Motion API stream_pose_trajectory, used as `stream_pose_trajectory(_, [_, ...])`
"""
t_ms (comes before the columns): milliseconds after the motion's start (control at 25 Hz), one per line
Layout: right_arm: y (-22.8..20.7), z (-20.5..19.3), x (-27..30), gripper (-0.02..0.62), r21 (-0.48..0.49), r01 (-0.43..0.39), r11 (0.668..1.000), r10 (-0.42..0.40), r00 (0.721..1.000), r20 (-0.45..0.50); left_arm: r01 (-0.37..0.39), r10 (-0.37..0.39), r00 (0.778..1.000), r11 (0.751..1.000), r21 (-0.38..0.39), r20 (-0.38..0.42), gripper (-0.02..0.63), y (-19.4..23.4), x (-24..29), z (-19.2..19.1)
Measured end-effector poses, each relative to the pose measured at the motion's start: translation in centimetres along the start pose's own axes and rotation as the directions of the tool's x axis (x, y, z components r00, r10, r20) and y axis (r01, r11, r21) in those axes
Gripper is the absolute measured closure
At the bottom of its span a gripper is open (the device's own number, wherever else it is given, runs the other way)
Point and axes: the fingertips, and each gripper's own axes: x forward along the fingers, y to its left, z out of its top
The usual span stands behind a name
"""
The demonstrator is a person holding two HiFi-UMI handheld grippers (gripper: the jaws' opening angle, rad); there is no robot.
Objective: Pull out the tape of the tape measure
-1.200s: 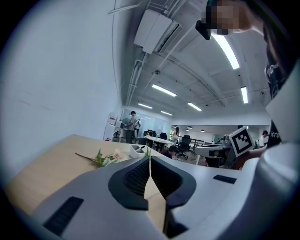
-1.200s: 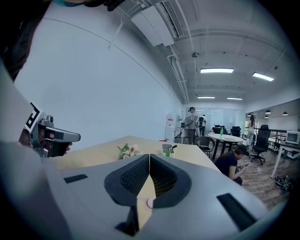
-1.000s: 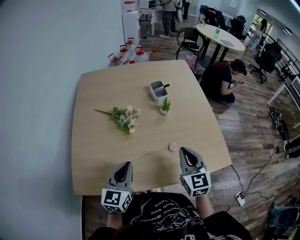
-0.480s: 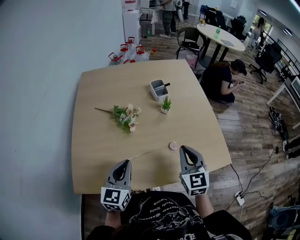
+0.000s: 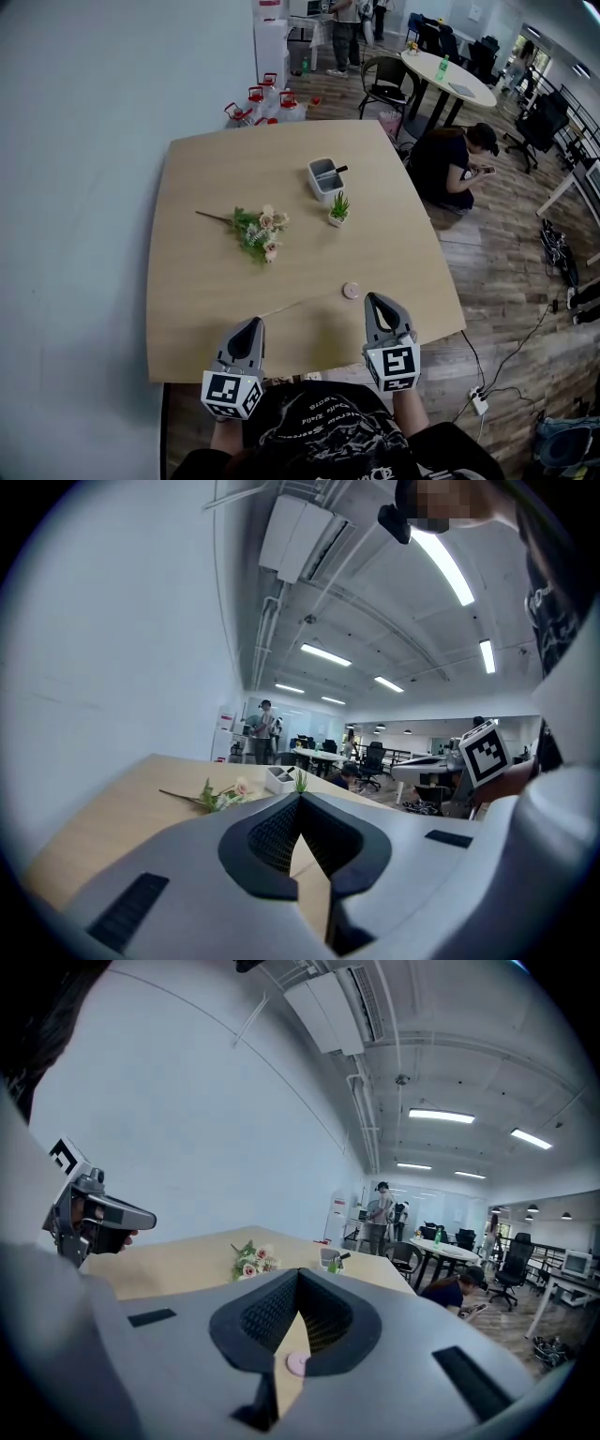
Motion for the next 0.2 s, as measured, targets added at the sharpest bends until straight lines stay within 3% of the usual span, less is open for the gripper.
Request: stream_pose_trajectory(200, [-0.09, -0.06, -0.02, 0.583, -0.003, 0.005, 1.000, -0.005, 1.000, -0.002, -0.009, 0.009, 1.000, 1.000, 0.010, -0.004, 0.600, 0.02, -0.06, -0.17])
